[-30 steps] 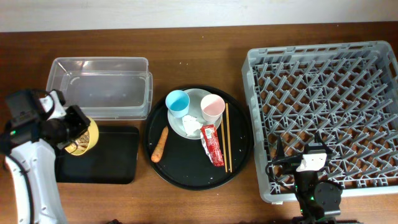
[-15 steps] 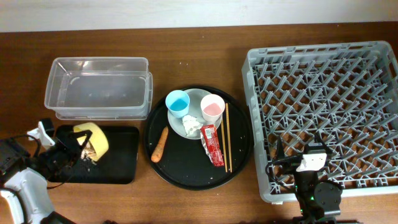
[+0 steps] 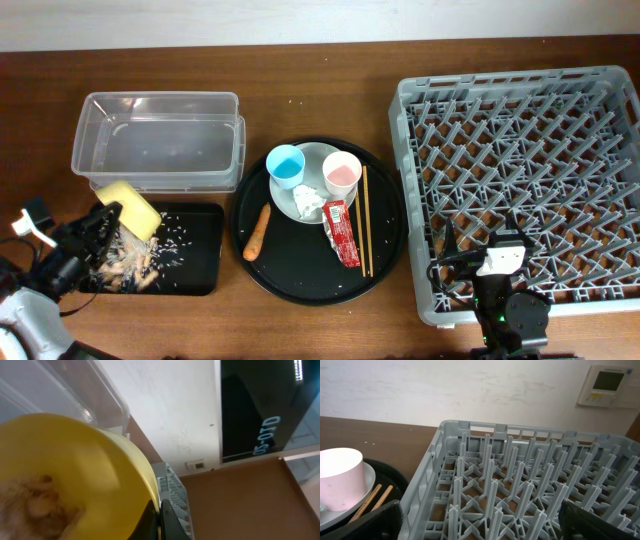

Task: Sort waste into correct bins and load items into the dishwasher rack
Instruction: 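Carry the yellow bowl left and tip scraps onto the black tray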

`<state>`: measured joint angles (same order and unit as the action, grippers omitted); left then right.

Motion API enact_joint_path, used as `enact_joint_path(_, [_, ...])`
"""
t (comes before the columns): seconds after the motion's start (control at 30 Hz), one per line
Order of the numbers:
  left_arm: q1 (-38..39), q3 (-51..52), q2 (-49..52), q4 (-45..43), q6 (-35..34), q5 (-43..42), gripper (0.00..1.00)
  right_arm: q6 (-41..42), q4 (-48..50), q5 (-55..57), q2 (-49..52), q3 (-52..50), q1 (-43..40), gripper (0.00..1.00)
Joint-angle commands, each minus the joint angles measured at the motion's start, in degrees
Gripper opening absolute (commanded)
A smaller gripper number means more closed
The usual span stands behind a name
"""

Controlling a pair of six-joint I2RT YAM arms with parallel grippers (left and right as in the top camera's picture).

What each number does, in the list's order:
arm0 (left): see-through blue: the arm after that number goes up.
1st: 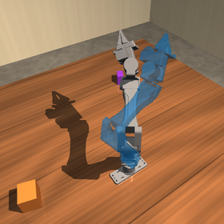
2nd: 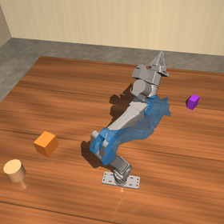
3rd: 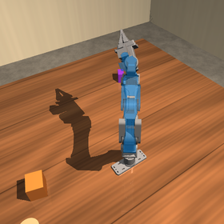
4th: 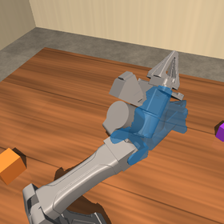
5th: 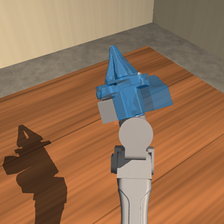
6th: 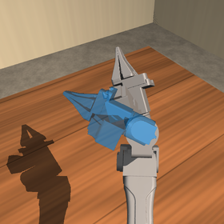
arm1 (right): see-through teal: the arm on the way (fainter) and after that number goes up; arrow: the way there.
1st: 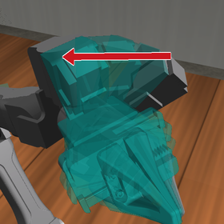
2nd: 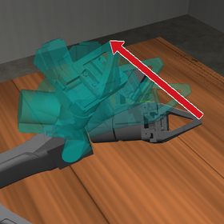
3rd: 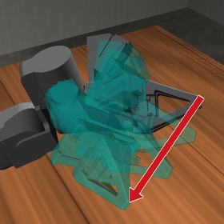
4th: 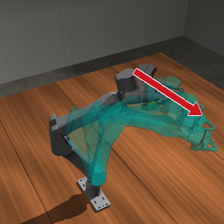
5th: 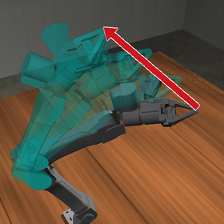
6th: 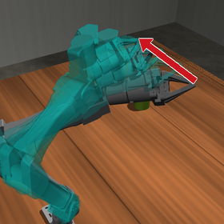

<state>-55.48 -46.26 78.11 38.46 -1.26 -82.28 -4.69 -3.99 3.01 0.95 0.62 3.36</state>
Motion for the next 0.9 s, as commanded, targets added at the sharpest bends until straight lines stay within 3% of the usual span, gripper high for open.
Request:
enact_joint_path(0.0, [-0.2,0.4,-0.6,0.4,1.6,-5.2,0.00,0.4,-0.3,0.5,-0.2,-0.3,-0.4,0.98])
enact_joint_path(0.13, [-0.2,0.4,-0.6,6.4,2.2,-7.9,0.00,0.4,-0.3,0.5,-0.2,-0.3,-0.4,0.98])
enact_joint_path(0.27, [-0.2,0.4,-0.6,5.4,3.5,-5.3,0.00,0.4,-0.3,0.5,-0.2,-0.3,-0.4,0.98])
enact_joint_path(0.57, [-0.2,0.4,-0.6,5.1,3.5,-7.8,0.00,0.4,-0.3,0.5,-0.2,-0.3,-0.4,0.98])
enact_joint_path(0.63, [0.0,0.4,-0.7,10.5,3.6,-7.9,0.00,0.4,-0.3,0.5,-0.2,-0.3,-0.4,0.98])
enact_joint_path(0.87, [1.0,0.4,-0.7,12.6,4.6,-0.6,0.00,0.4,-0.3,0.5,-0.2,-0.3,-0.4,0.99])
